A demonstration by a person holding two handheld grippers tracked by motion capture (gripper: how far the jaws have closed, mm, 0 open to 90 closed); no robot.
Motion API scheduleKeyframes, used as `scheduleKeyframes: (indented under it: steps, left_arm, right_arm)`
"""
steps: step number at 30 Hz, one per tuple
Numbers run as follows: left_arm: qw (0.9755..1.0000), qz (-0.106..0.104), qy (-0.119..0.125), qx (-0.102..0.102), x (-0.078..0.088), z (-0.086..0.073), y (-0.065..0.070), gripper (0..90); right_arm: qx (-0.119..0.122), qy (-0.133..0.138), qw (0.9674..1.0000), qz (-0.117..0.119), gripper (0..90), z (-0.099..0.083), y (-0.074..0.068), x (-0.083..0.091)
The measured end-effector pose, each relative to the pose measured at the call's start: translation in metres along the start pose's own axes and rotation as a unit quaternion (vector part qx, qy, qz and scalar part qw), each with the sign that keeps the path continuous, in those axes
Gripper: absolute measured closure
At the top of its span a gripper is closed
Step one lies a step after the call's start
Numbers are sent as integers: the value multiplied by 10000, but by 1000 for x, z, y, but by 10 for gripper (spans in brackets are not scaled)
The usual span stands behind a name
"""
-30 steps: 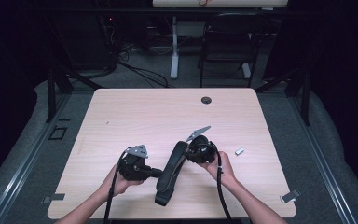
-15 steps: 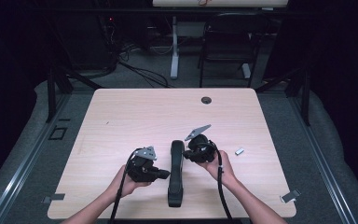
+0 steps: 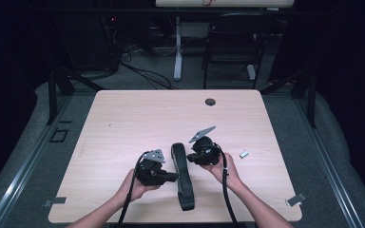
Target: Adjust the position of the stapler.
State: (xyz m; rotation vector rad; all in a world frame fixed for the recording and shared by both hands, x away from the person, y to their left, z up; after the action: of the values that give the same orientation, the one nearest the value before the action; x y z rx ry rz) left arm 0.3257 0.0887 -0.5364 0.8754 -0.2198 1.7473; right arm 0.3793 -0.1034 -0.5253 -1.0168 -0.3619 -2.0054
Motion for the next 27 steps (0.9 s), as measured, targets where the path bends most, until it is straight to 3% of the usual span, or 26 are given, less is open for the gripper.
scheduleKeyframes:
  steps: [14, 22, 25, 27]
  left_arm:
    - [10000, -94, 19, -3, -15, 7, 8, 900]
    - [9996, -262, 52, 82, -27, 12, 9, 900]
    - [9992, -402, -75, -17, -40, 14, 14, 900]
    - [9990, -342, -227, -190, -47, 16, 19, 899]
  right_arm:
    - [-94, -73, 9999, 8, 900, -1, 5, 1]
    - [-139, -151, 9998, 10, 900, -3, 8, 0]
    - [-175, -187, 9996, 72, 900, -3, 8, 0]
    - [-142, -250, 9996, 20, 894, -3, 7, -1]
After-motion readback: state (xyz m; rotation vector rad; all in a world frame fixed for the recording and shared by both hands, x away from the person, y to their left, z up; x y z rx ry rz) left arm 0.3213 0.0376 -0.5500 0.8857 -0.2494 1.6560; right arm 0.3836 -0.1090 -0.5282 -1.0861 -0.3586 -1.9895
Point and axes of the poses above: each handheld gripper's, and its own axes: x roughly backward along the jaws, z roughly out of its top, y roughly to its right, the point moved 2 cm from there along -x, roughly forward along the jaws, and after that the axes turned 2 degrees about y, right-handed, at the moved point
